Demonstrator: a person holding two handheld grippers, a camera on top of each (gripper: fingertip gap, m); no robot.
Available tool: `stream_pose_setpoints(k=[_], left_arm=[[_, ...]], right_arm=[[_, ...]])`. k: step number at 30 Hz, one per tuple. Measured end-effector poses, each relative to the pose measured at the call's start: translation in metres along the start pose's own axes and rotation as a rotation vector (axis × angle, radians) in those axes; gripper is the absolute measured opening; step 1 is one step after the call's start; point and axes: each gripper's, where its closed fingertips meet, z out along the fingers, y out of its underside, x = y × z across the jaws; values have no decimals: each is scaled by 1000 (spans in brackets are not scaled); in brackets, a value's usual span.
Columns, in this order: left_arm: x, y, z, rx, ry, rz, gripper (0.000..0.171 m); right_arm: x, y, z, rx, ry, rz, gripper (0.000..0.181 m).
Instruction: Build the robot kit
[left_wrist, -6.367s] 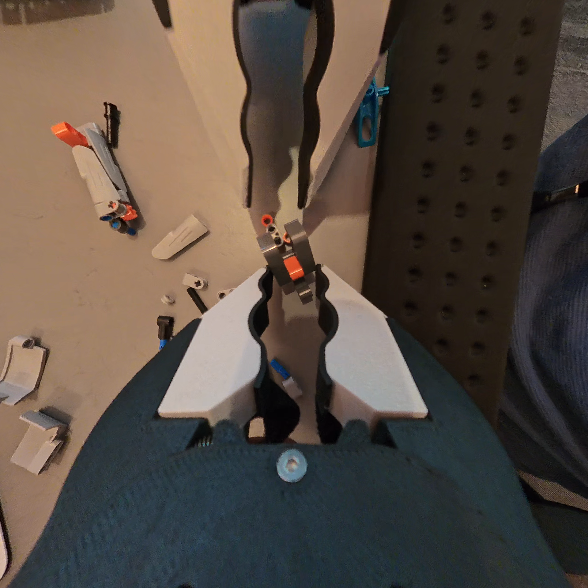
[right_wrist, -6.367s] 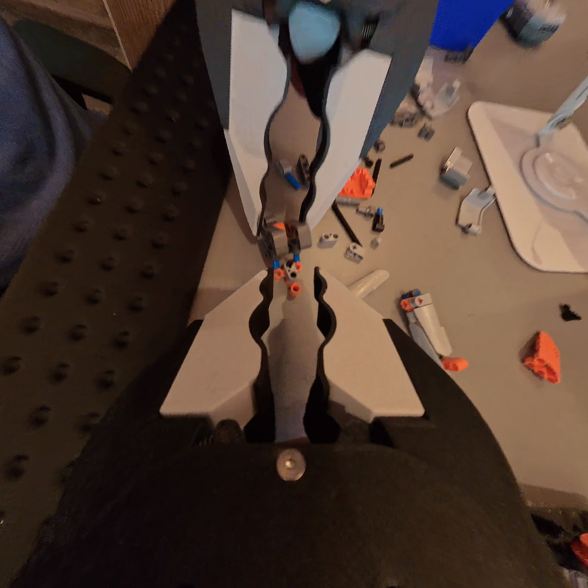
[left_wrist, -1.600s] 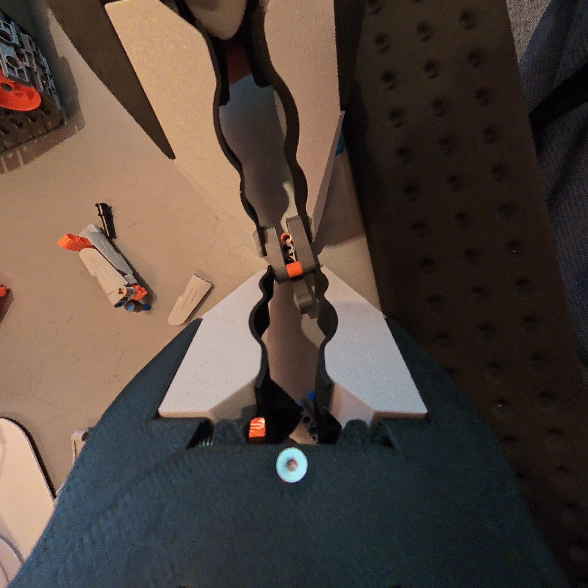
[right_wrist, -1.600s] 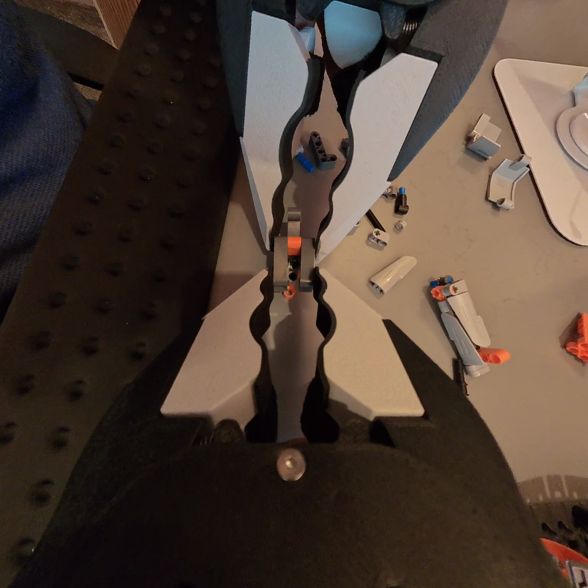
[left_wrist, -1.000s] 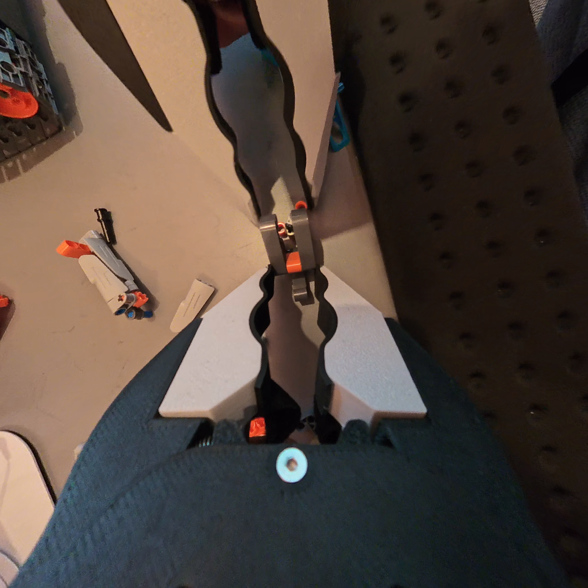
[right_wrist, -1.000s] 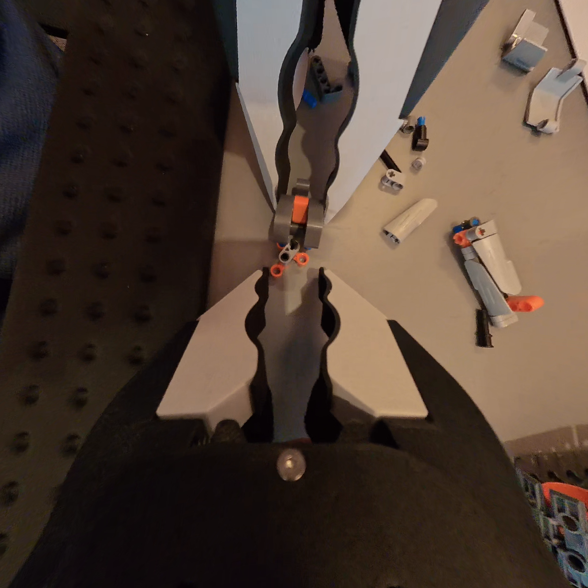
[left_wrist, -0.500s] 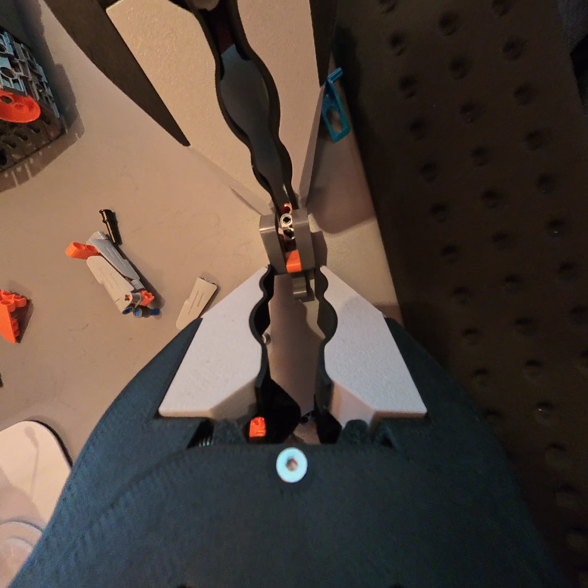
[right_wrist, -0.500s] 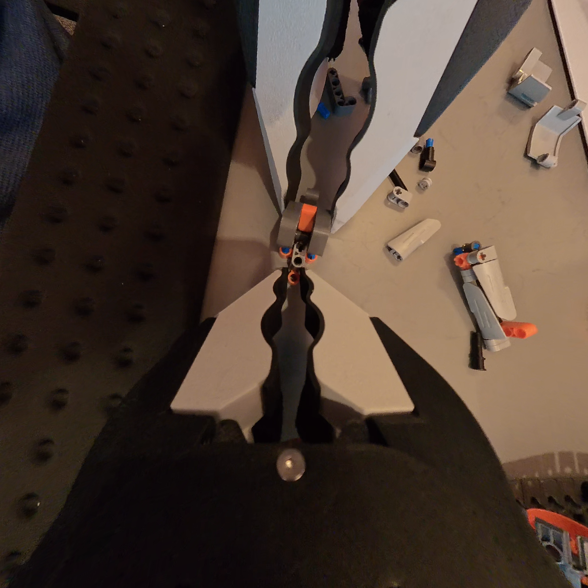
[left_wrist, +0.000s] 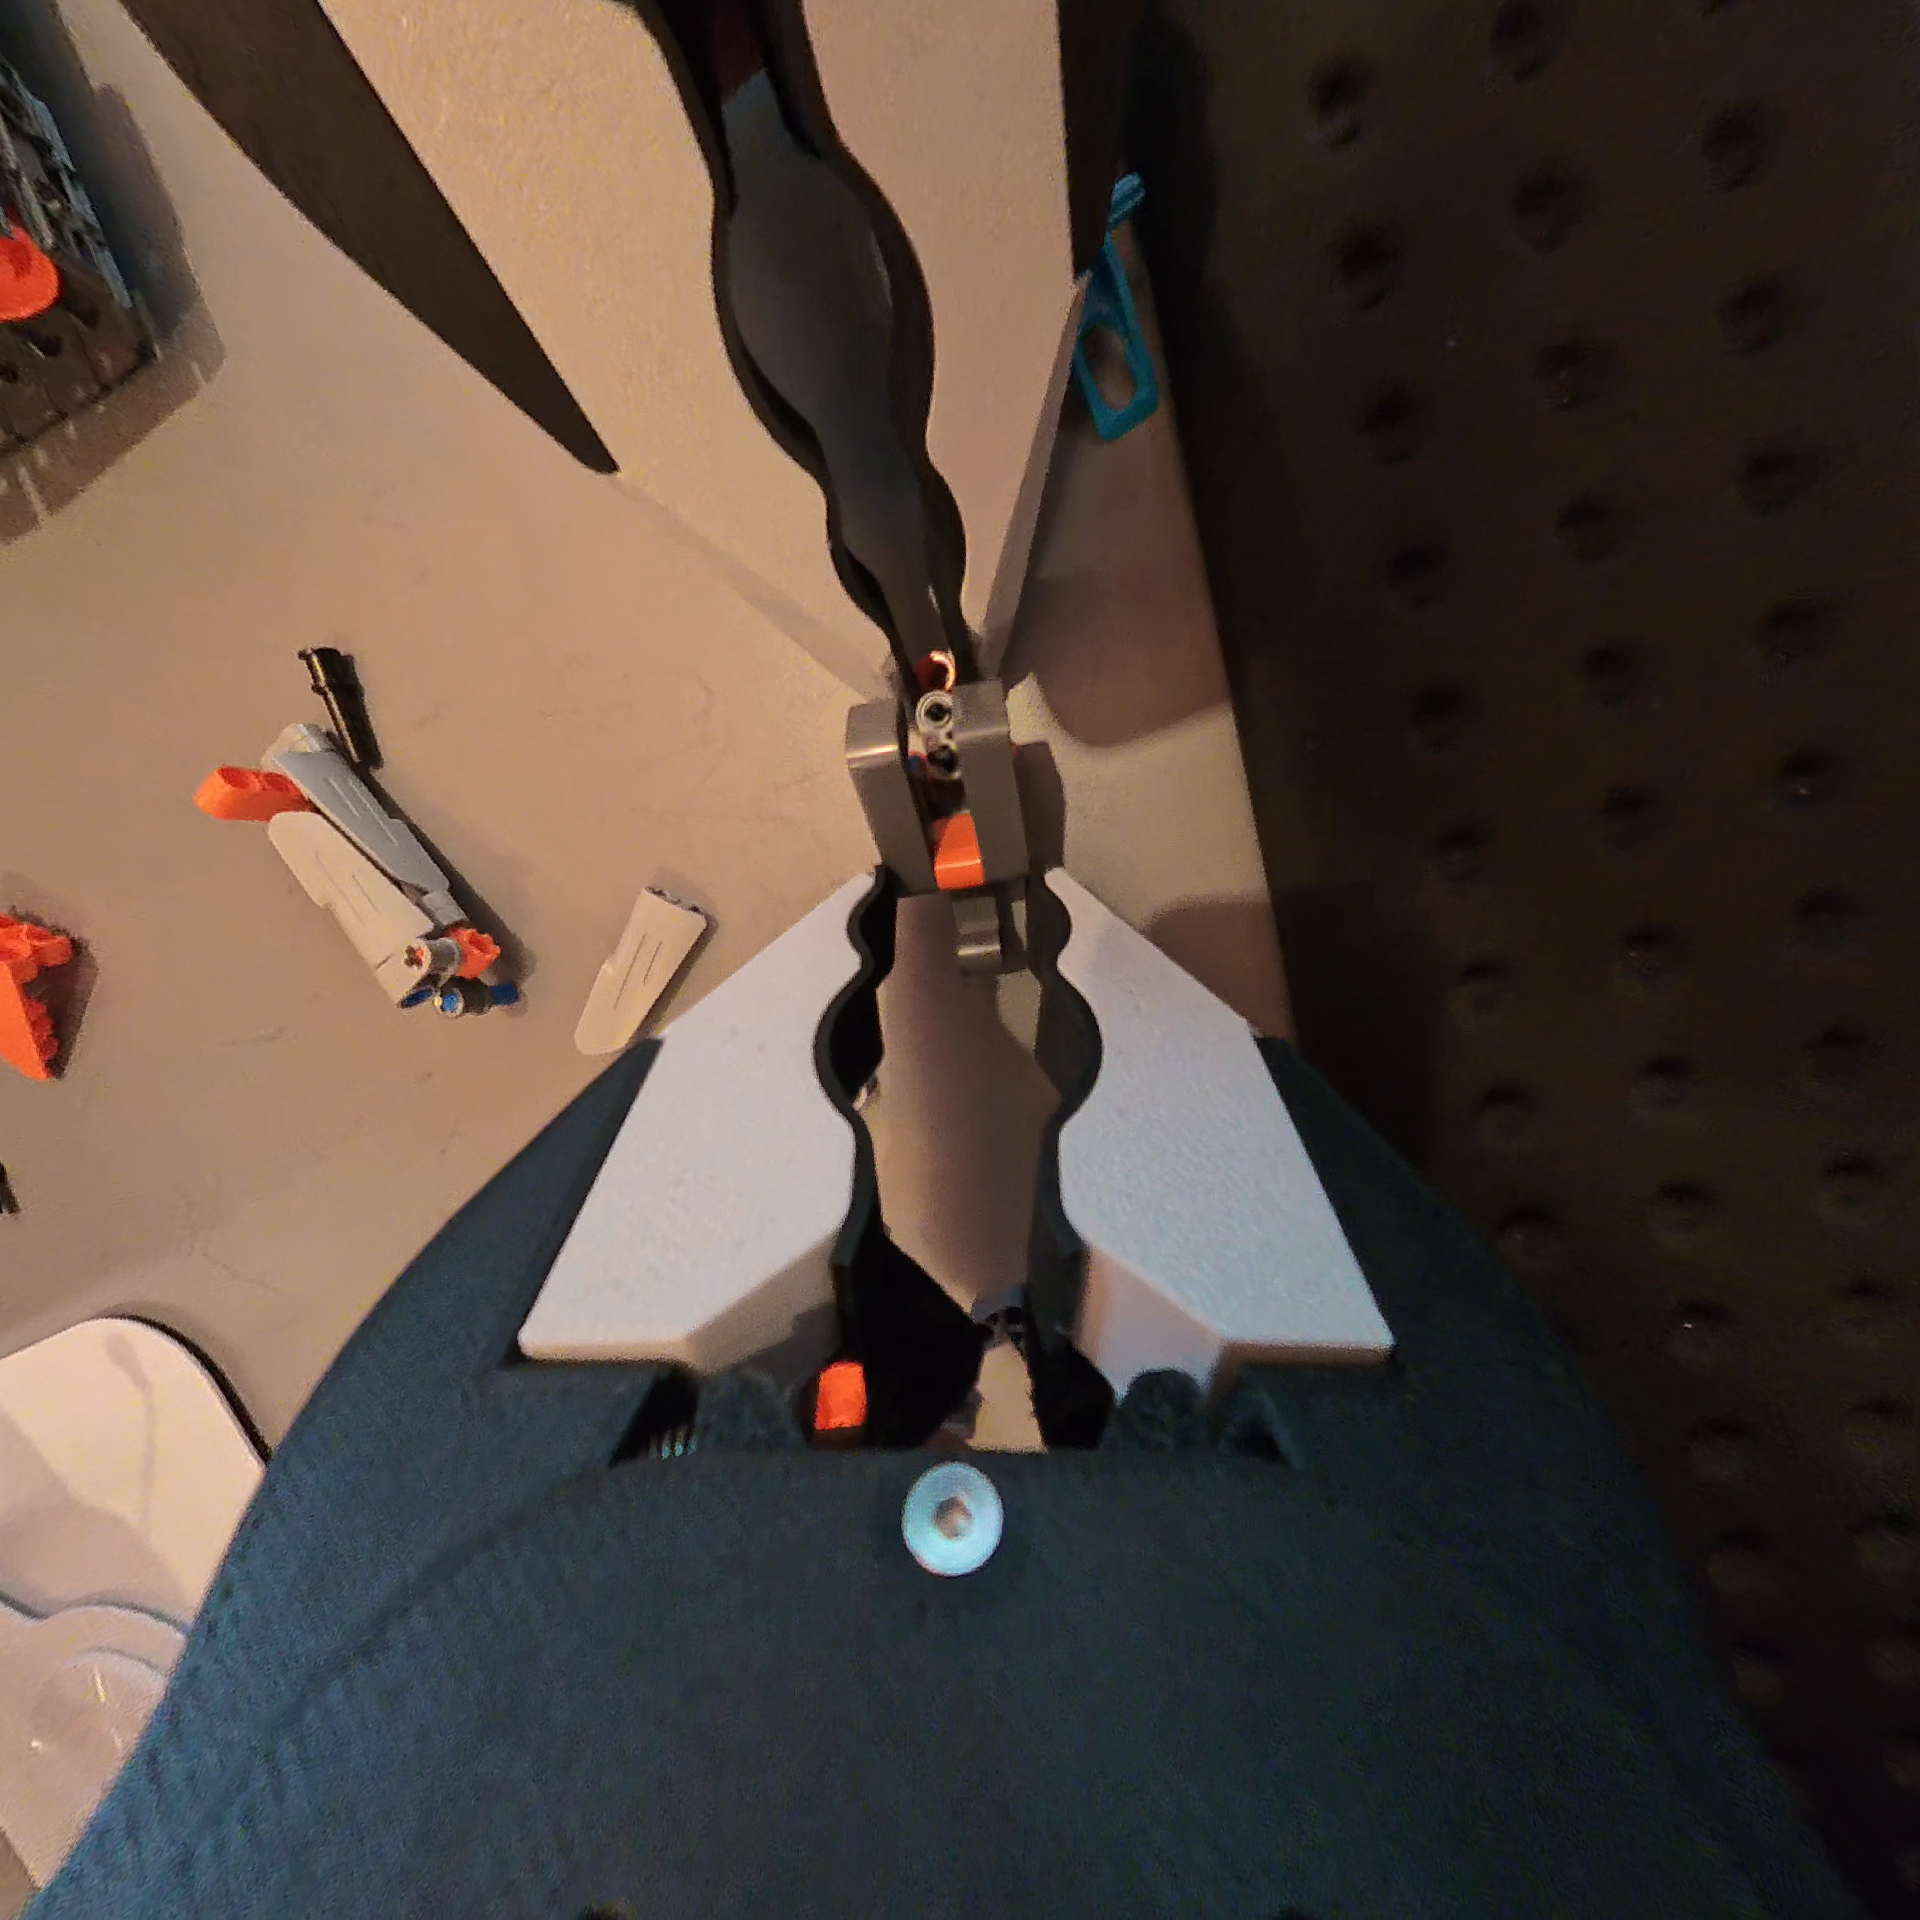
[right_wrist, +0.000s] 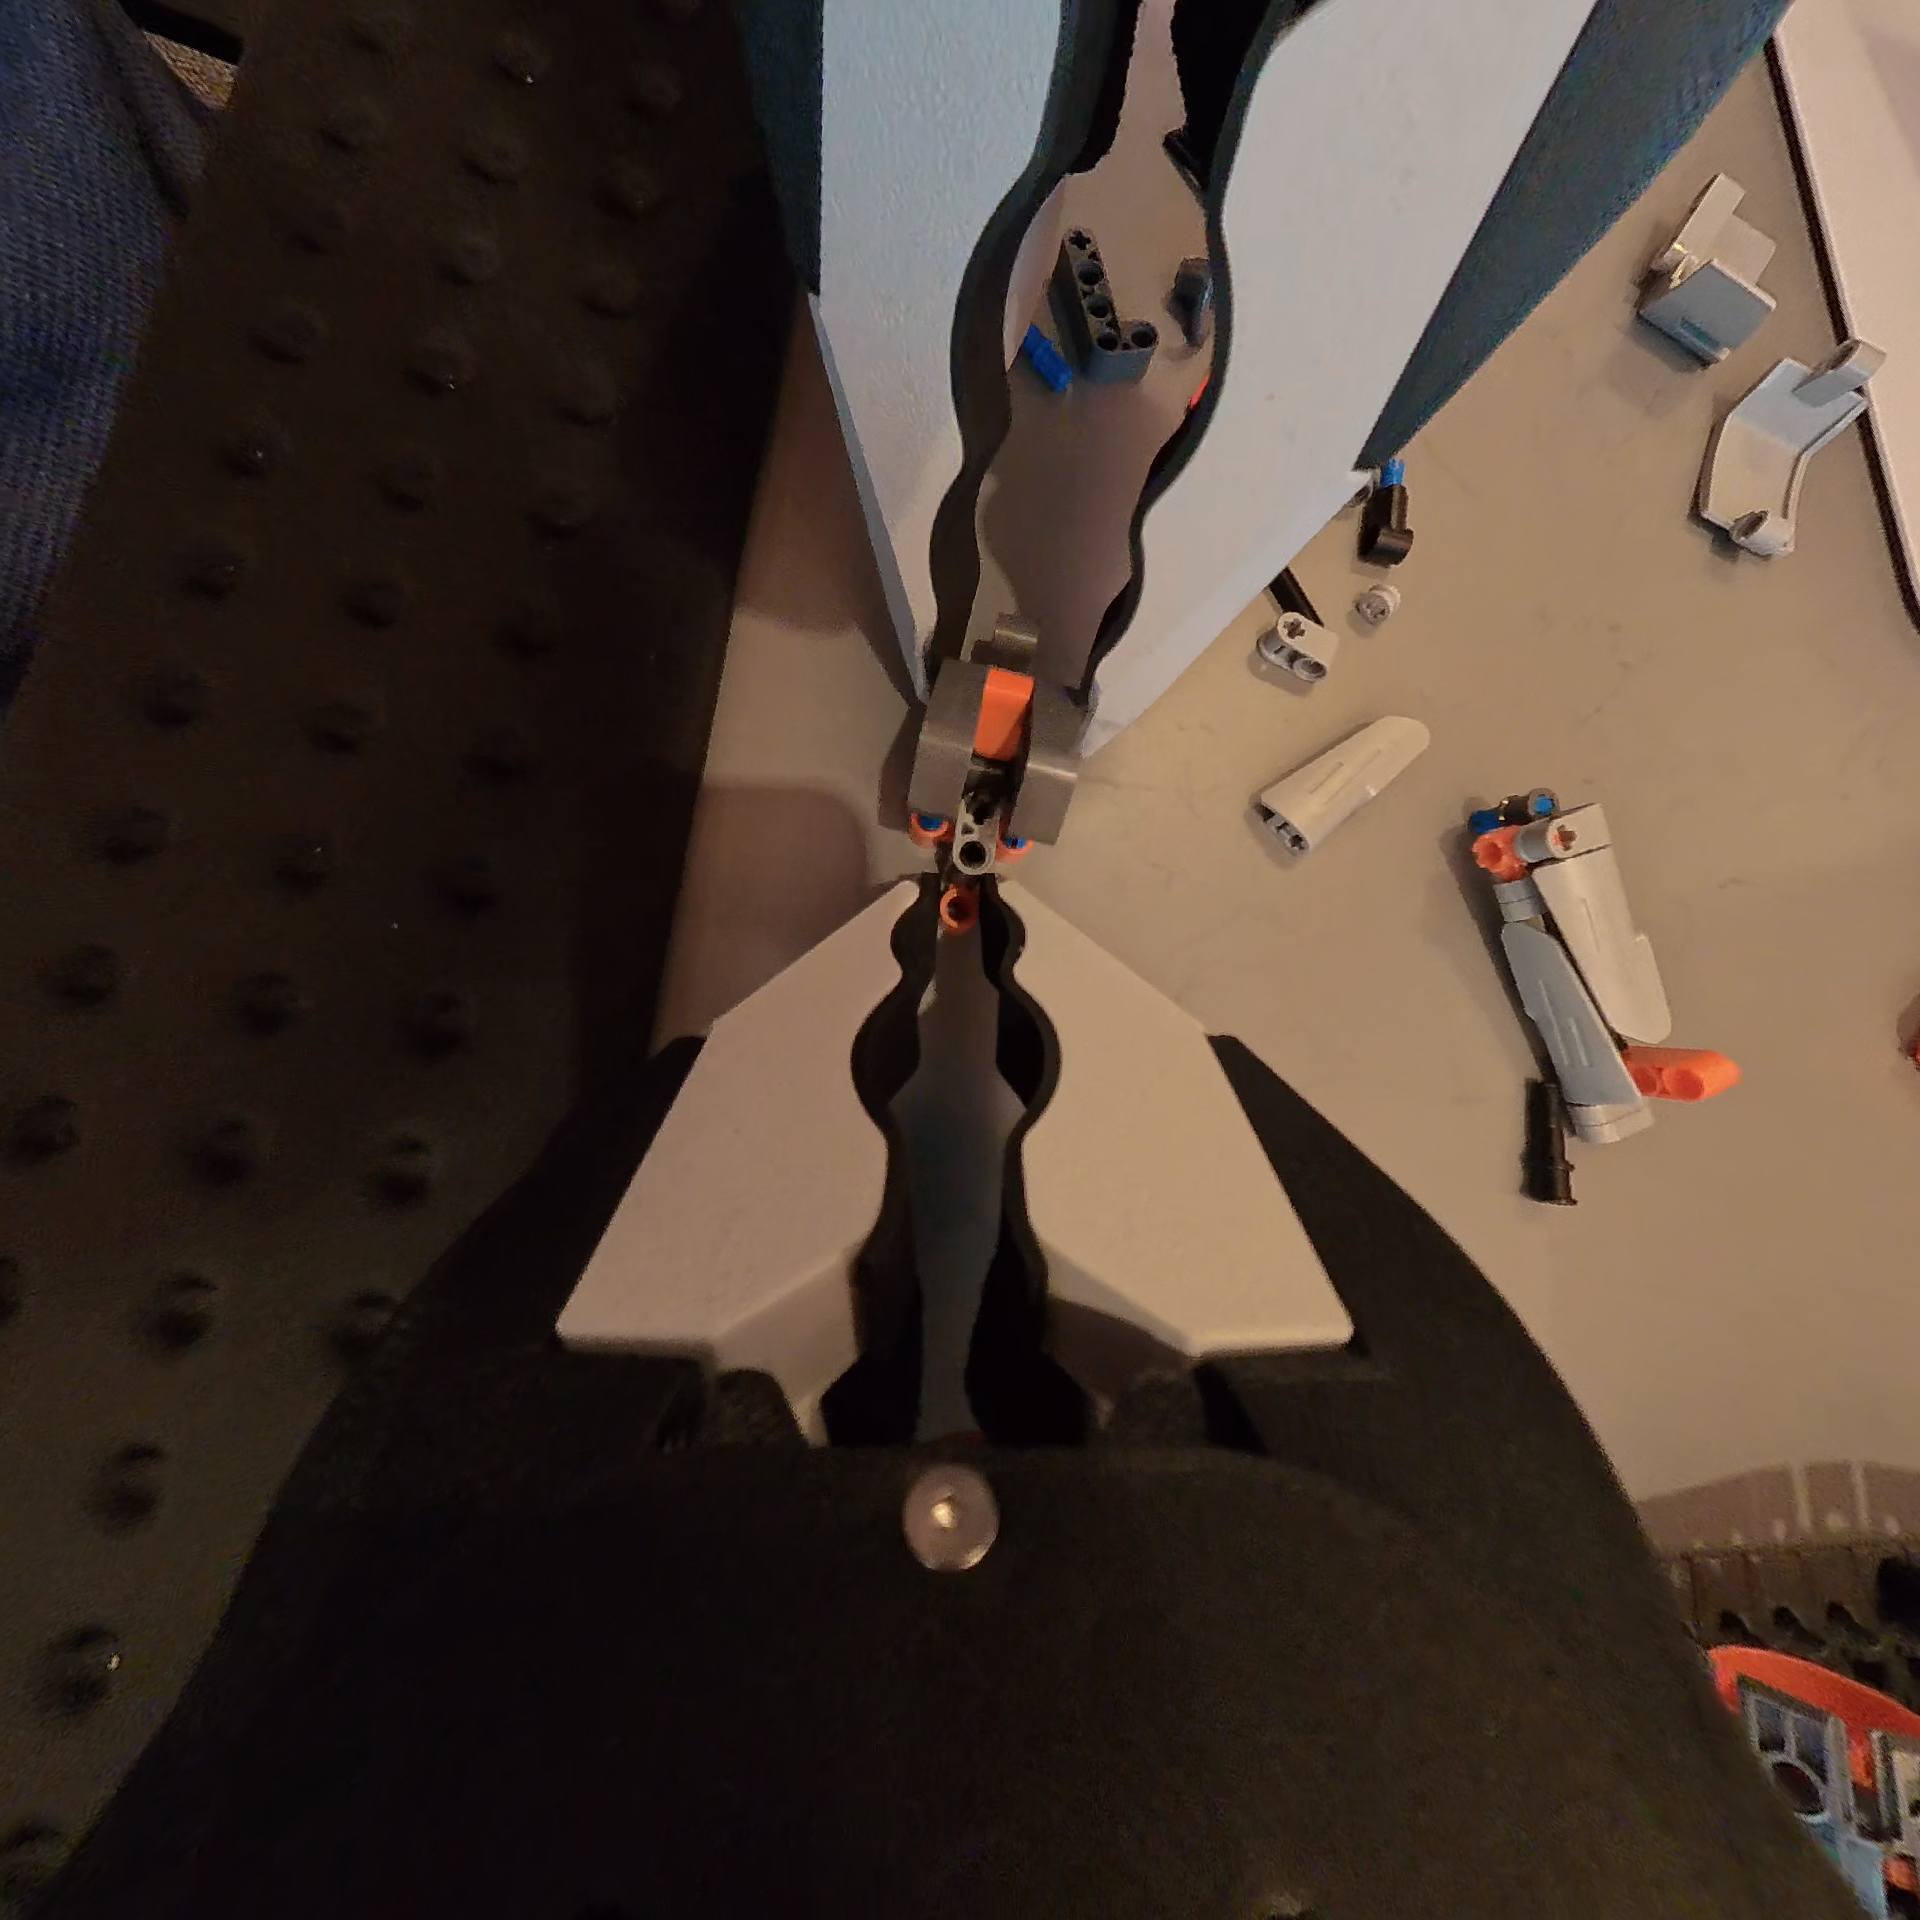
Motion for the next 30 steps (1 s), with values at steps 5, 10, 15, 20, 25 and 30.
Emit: stream_pose_setpoints(k=[5,10,15,20,25,30], left_arm=[[1,0,-1,-25,2,-13,23],[2,-1,-1,-32,8,-17,23],[3,-1,-1,-49,10,-16,23],[2,-2,0,-72,7,-18,23],[1,-3,-1,-81,1,-15,23],[2,-5,-2,-68,-2,-17,23]], right_arm=[[0,-1,1,2,2,1,6],[5,-3,-7,18,22,13,21],[6,-19,-13,85,32,23,36],[5,-24,-12,100,48,2,29],[5,-22,-12,99,56,-8,23],[5,-19,-13,109,53,-7,22]])
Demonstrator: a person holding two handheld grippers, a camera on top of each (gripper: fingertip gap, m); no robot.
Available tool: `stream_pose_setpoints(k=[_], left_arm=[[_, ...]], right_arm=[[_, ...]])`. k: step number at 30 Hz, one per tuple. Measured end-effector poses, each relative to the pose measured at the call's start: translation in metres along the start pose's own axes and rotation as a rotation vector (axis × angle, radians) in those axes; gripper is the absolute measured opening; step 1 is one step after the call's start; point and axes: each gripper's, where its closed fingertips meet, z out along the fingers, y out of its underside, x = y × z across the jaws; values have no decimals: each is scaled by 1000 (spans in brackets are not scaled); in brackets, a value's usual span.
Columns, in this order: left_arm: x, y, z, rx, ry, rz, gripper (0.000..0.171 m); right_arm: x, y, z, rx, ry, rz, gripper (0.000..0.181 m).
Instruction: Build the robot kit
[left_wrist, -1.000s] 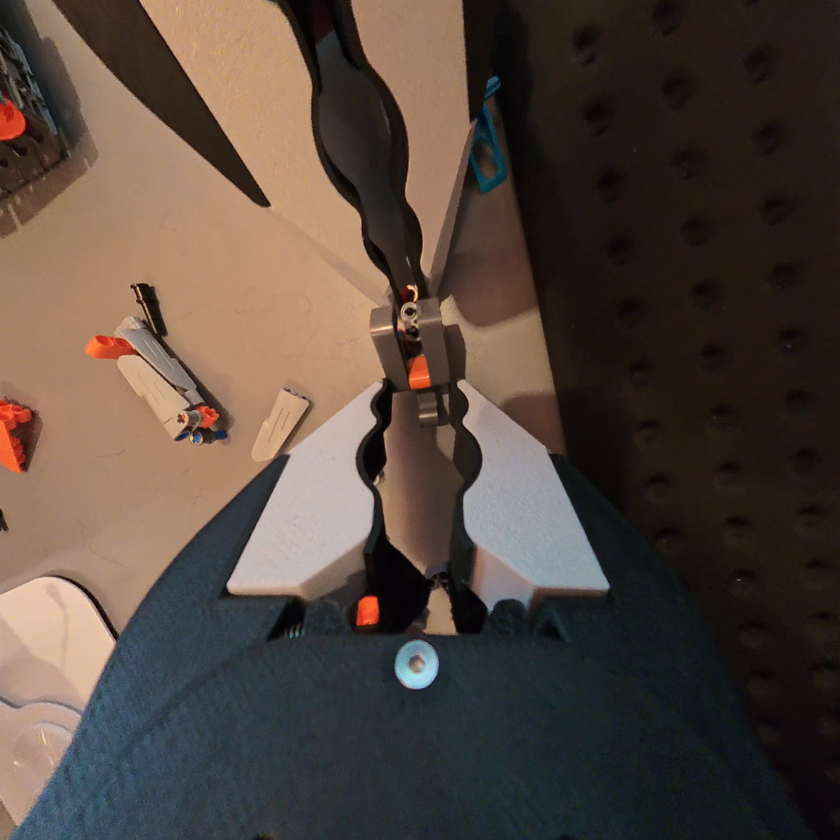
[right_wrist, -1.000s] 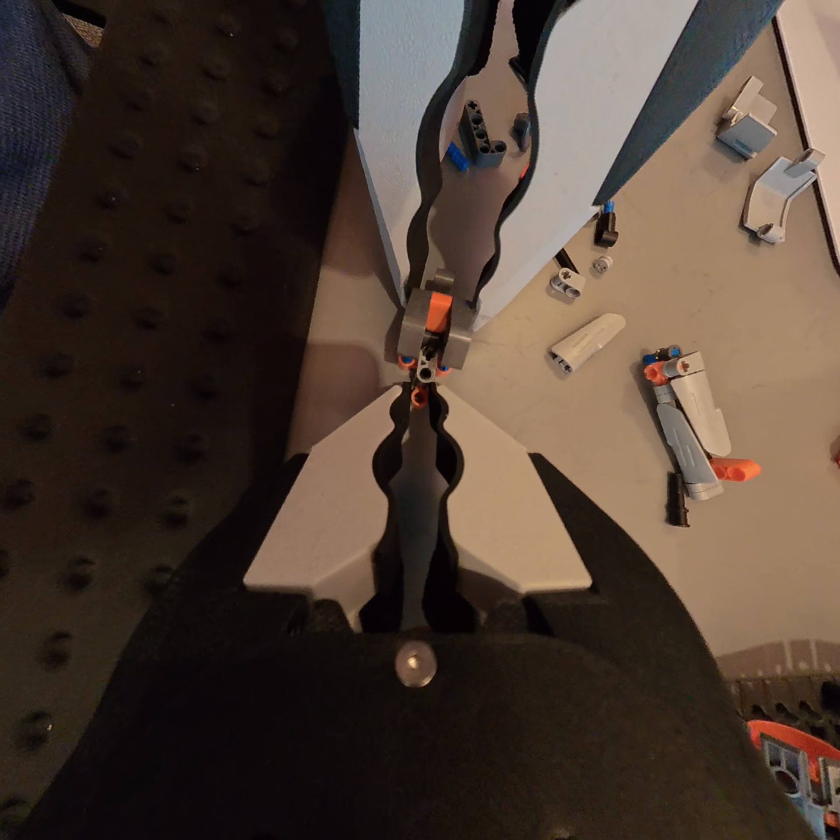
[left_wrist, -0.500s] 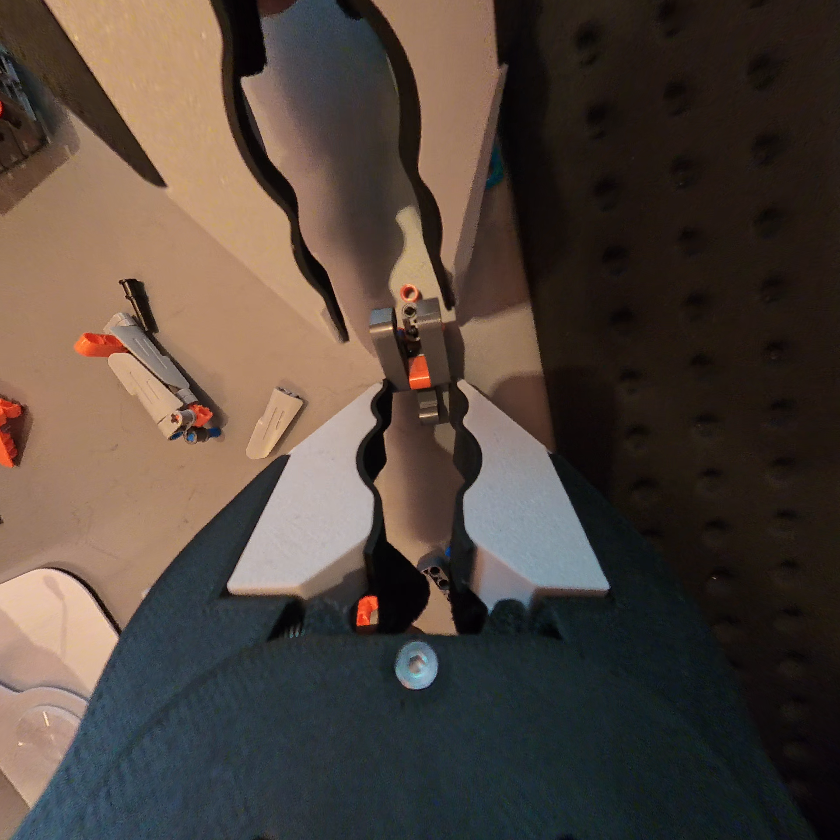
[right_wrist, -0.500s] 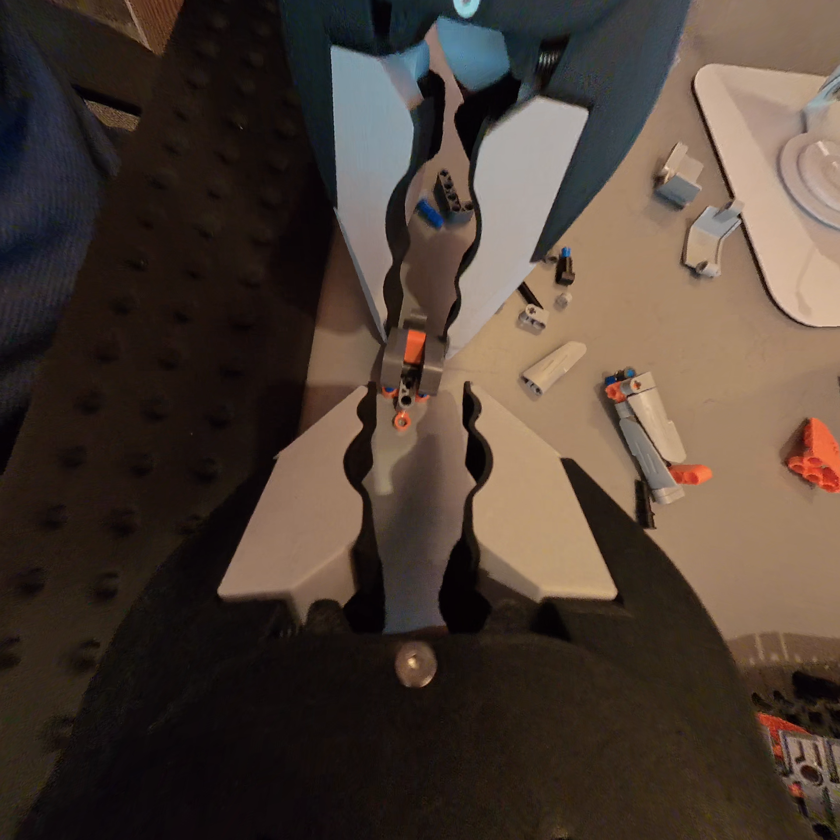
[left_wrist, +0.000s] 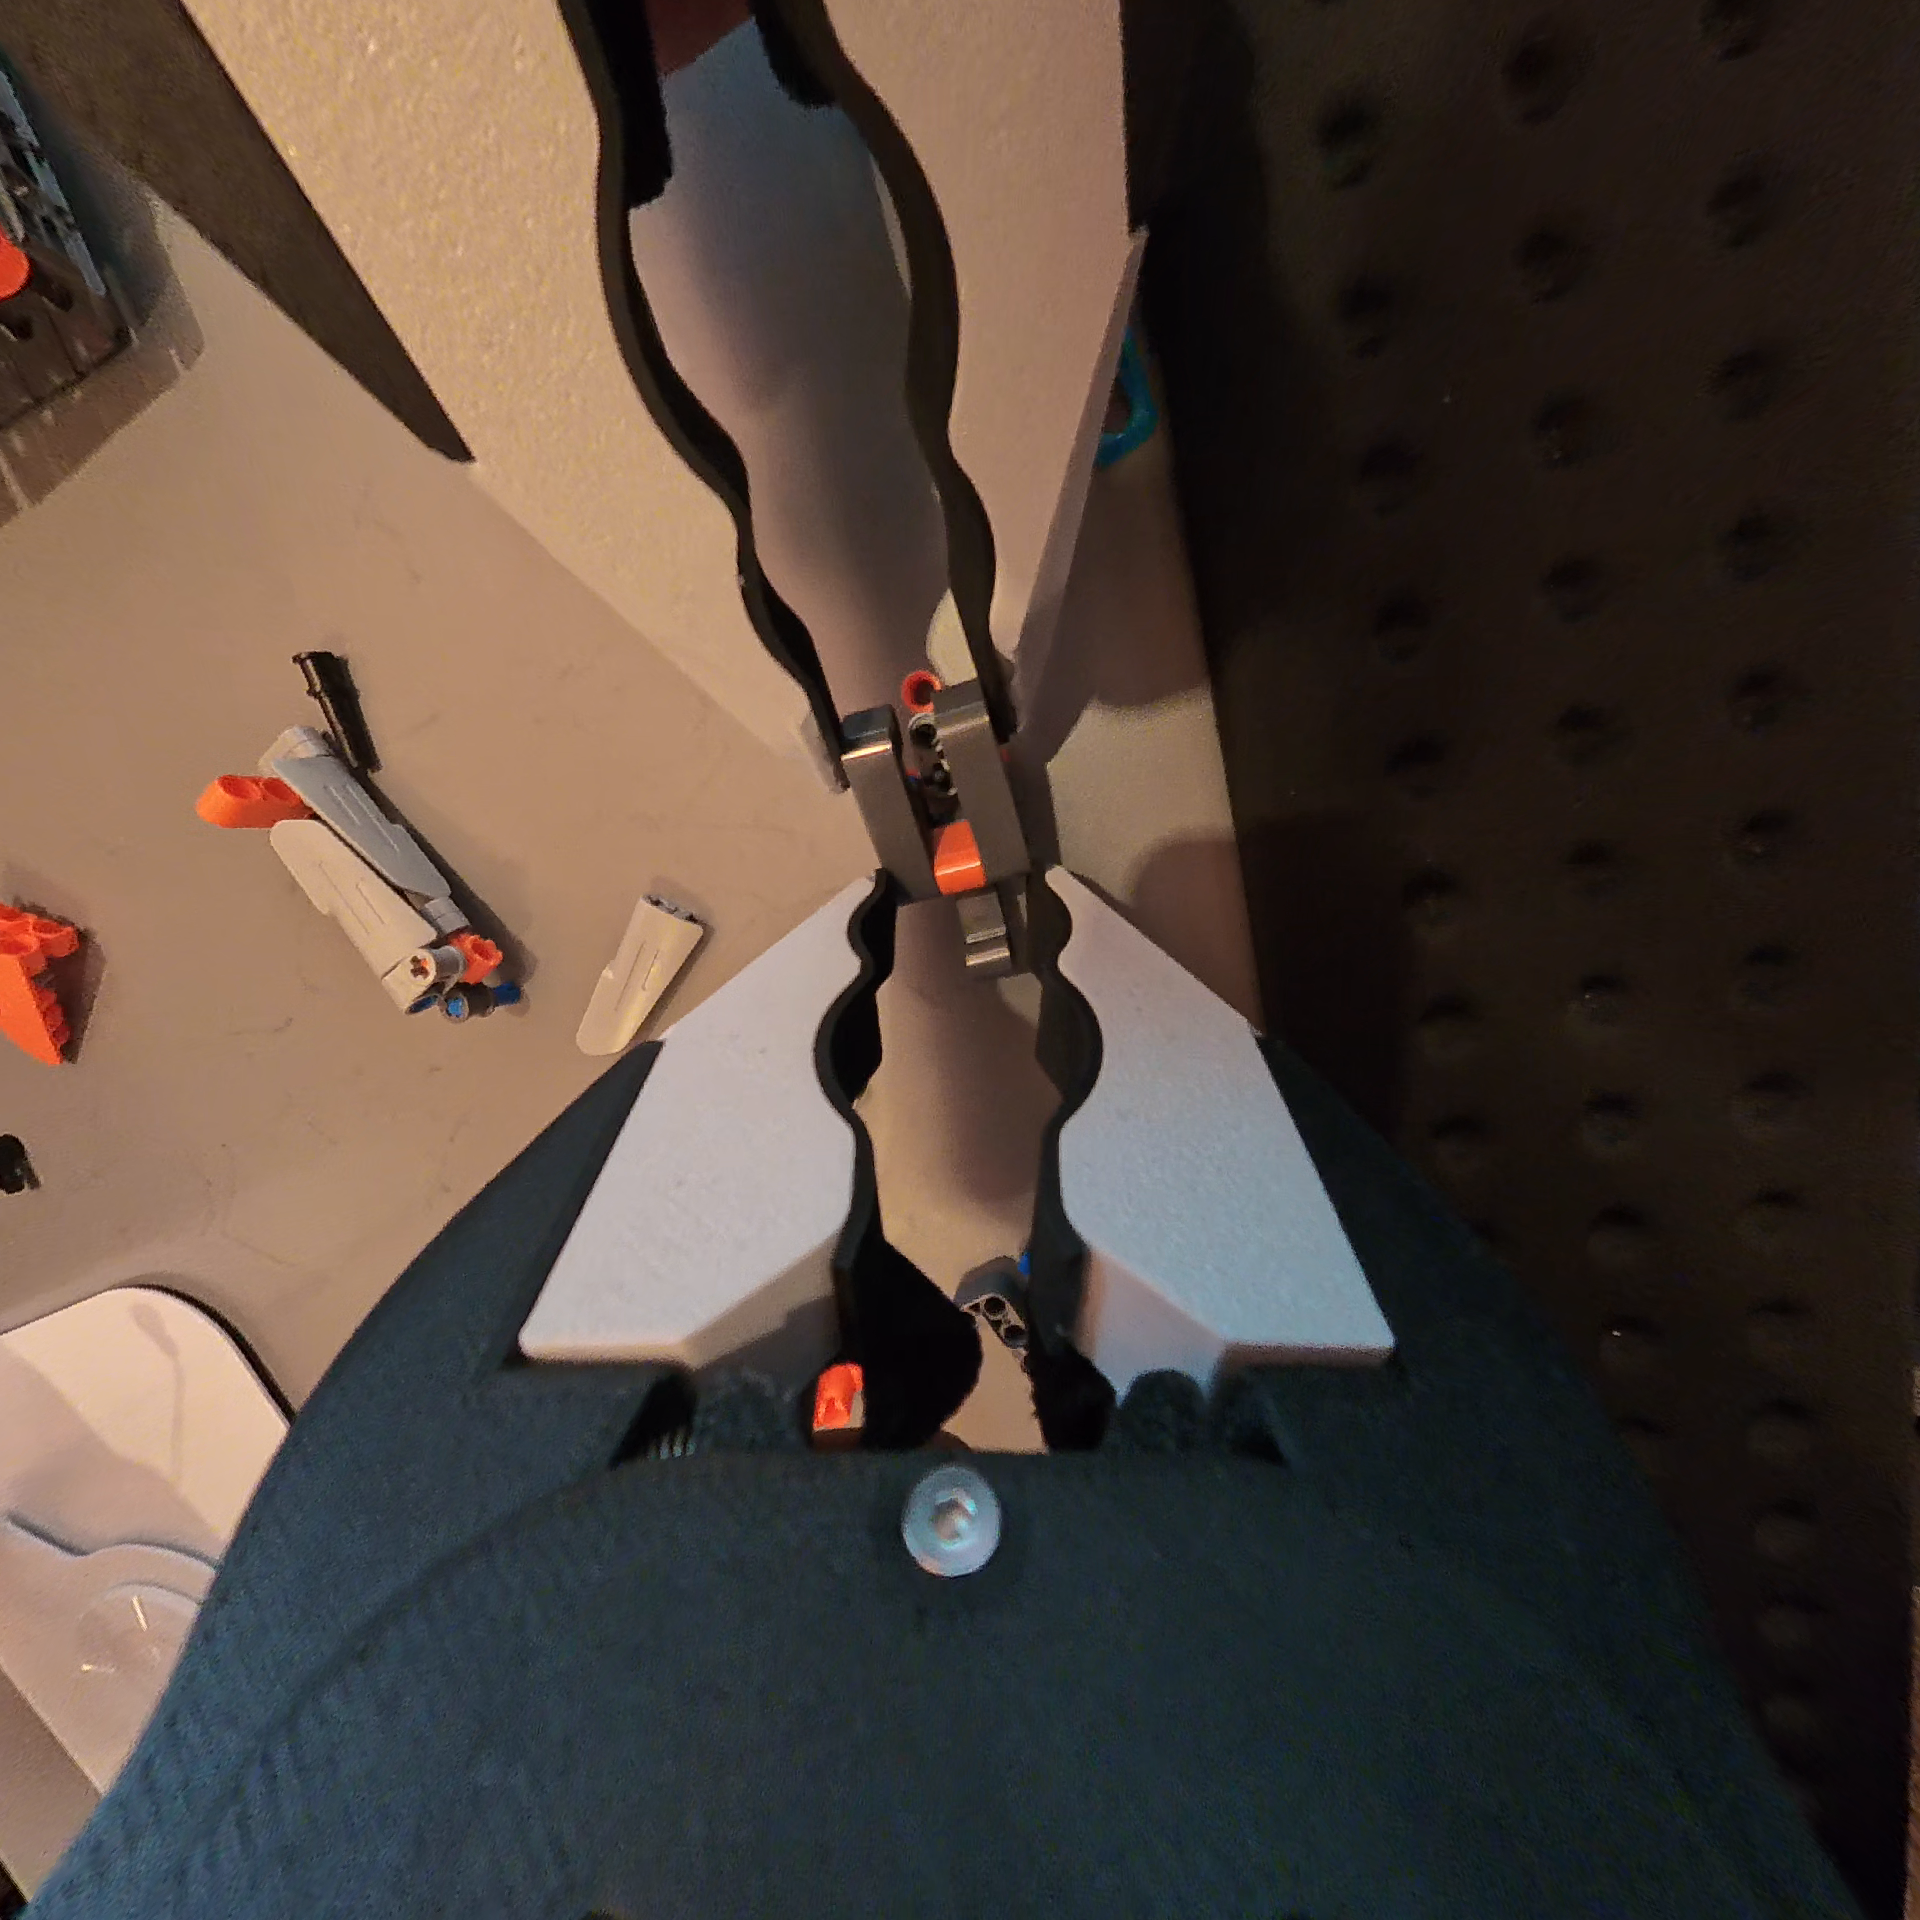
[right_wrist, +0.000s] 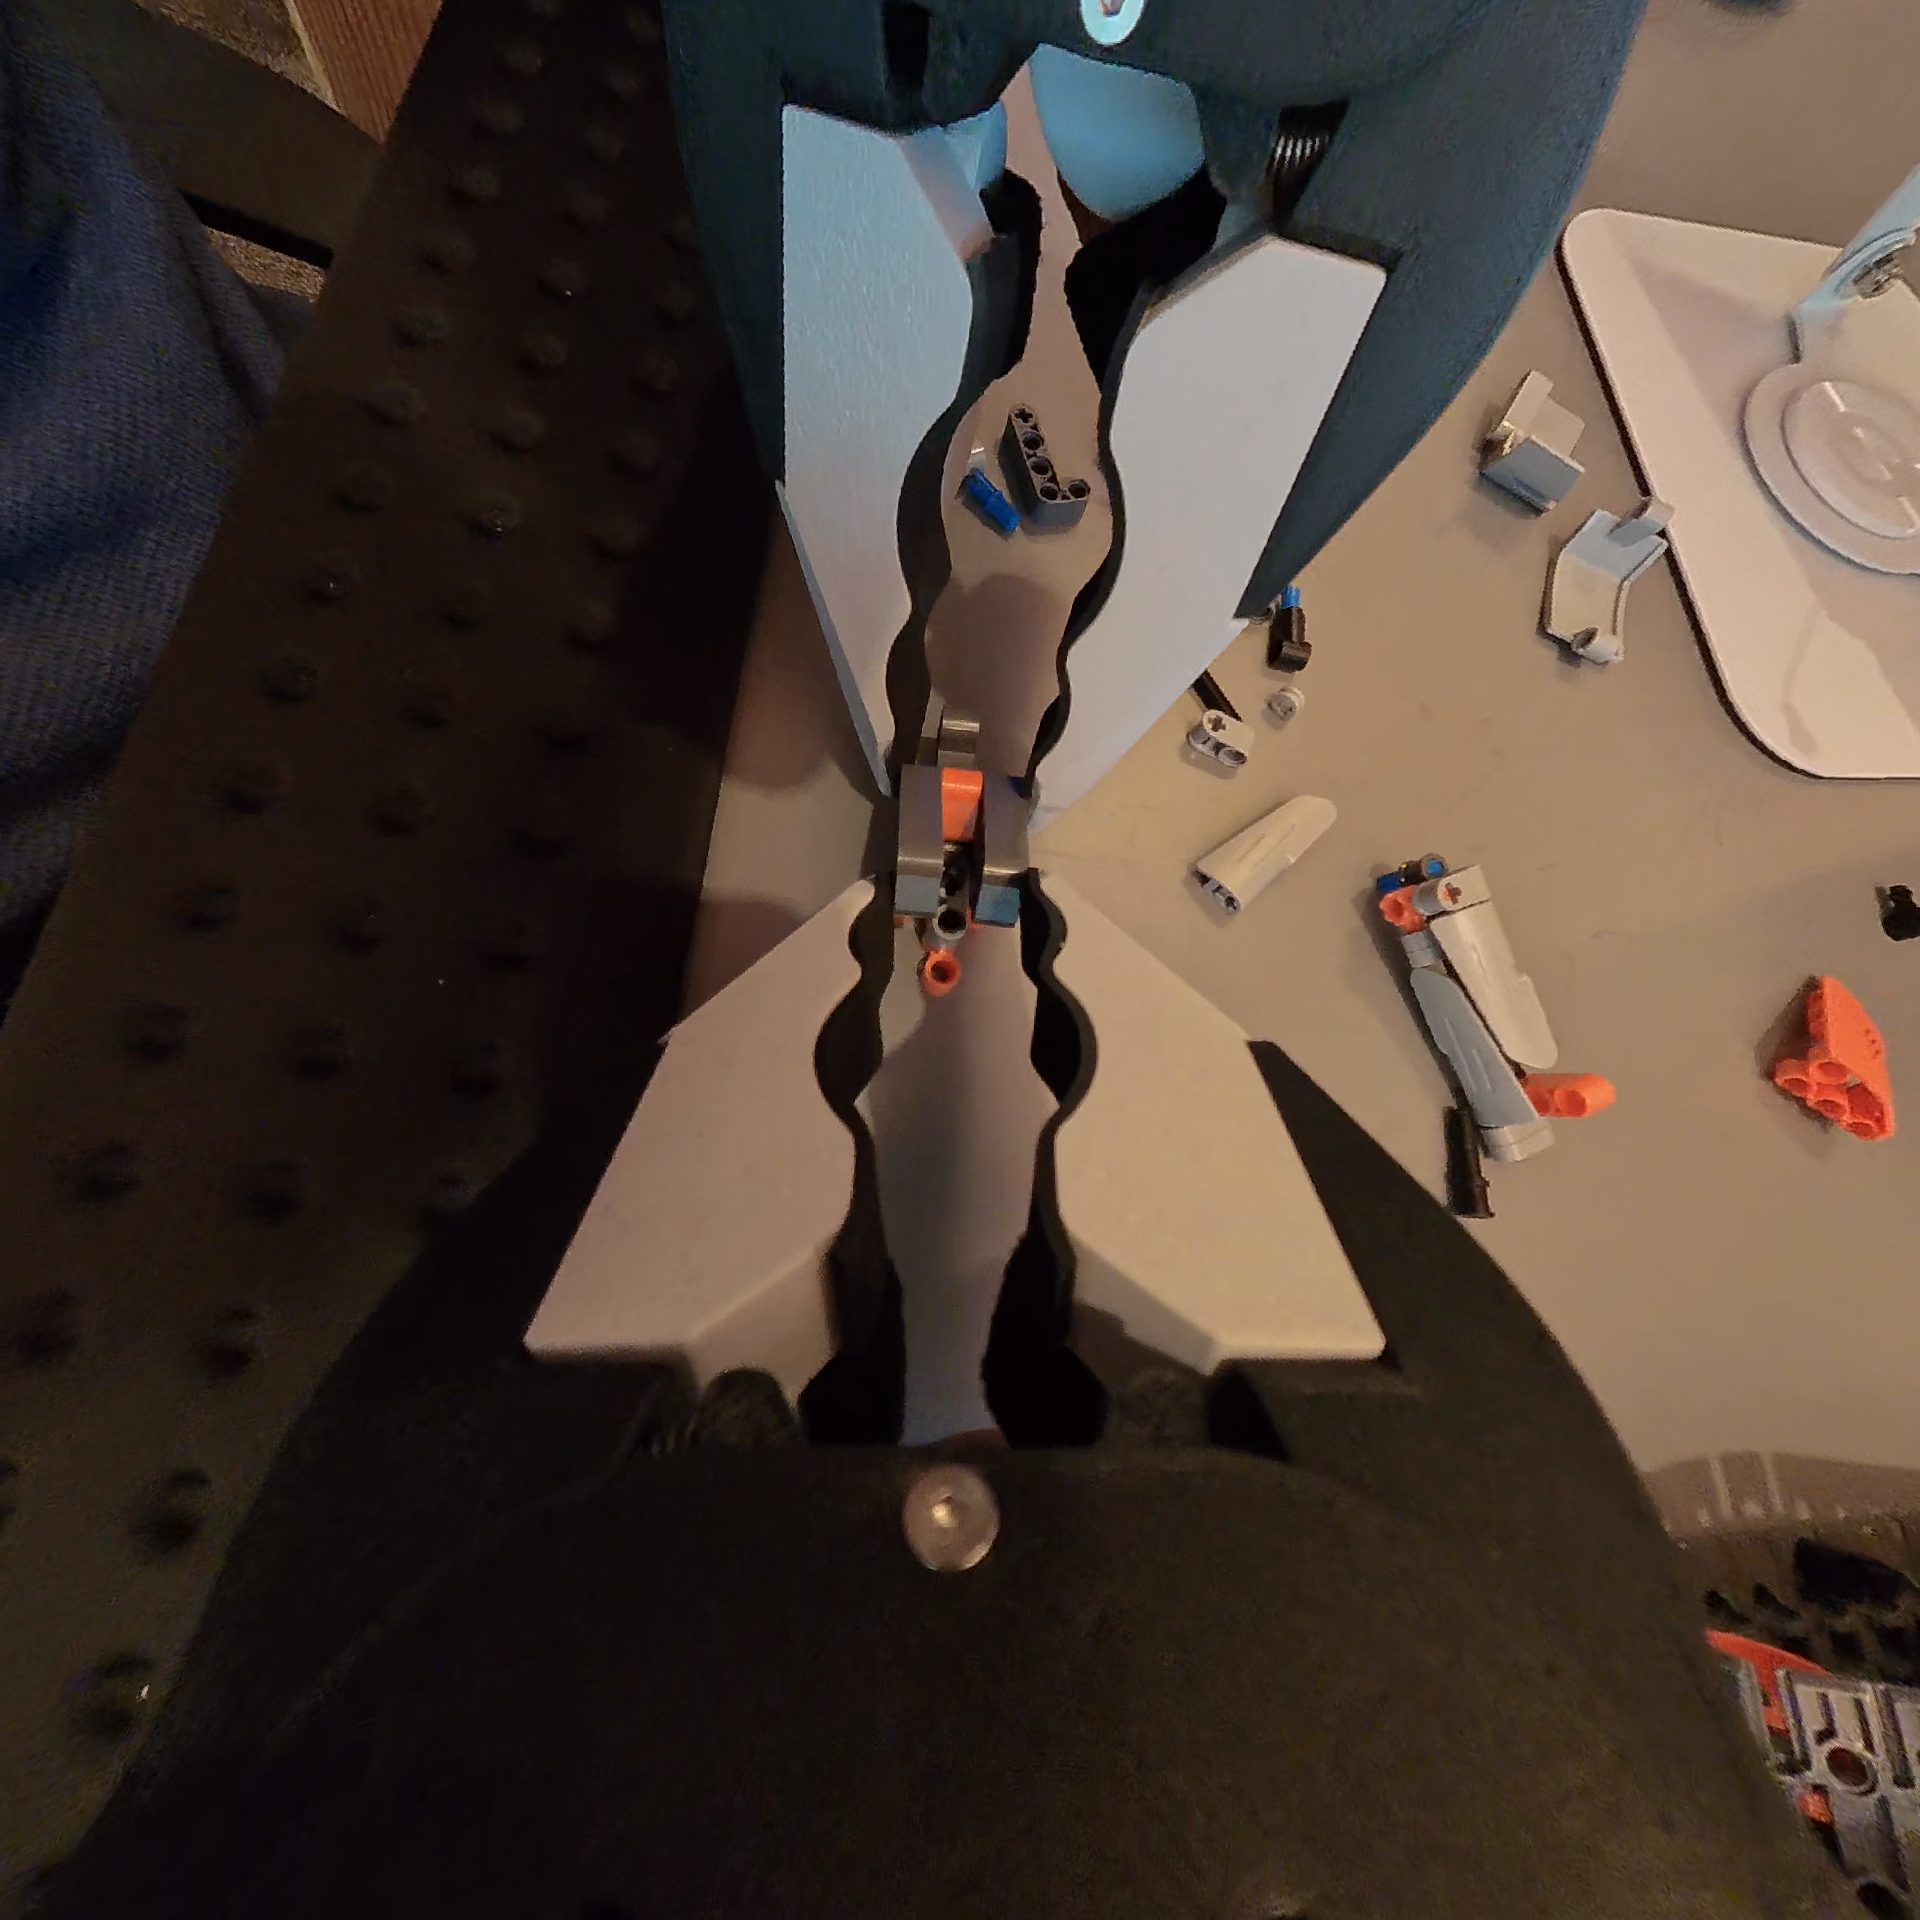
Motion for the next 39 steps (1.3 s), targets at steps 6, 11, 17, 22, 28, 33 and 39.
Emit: stream_pose_setpoints(k=[6,11,17,22,28,33,39], left_arm=[[1,-3,0,29,-4,-12,23],[2,-6,2,44,9,-20,23],[2,-6,5,28,13,-15,23],[-1,-7,6,28,5,-16,23],[-2,-9,6,49,-7,-33,24],[-2,-10,7,69,-18,-43,24],[-5,-12,9,119,-48,-62,25]], right_arm=[[-1,2,0,8,-20,9,21],[-2,7,0,-9,-36,12,20],[-2,12,2,-26,-51,16,20],[-2,13,-1,-37,-63,39,23],[1,24,-7,-67,-53,74,29],[-4,28,0,-89,-60,54,13],[-4,28,2,-79,-55,51,5]])
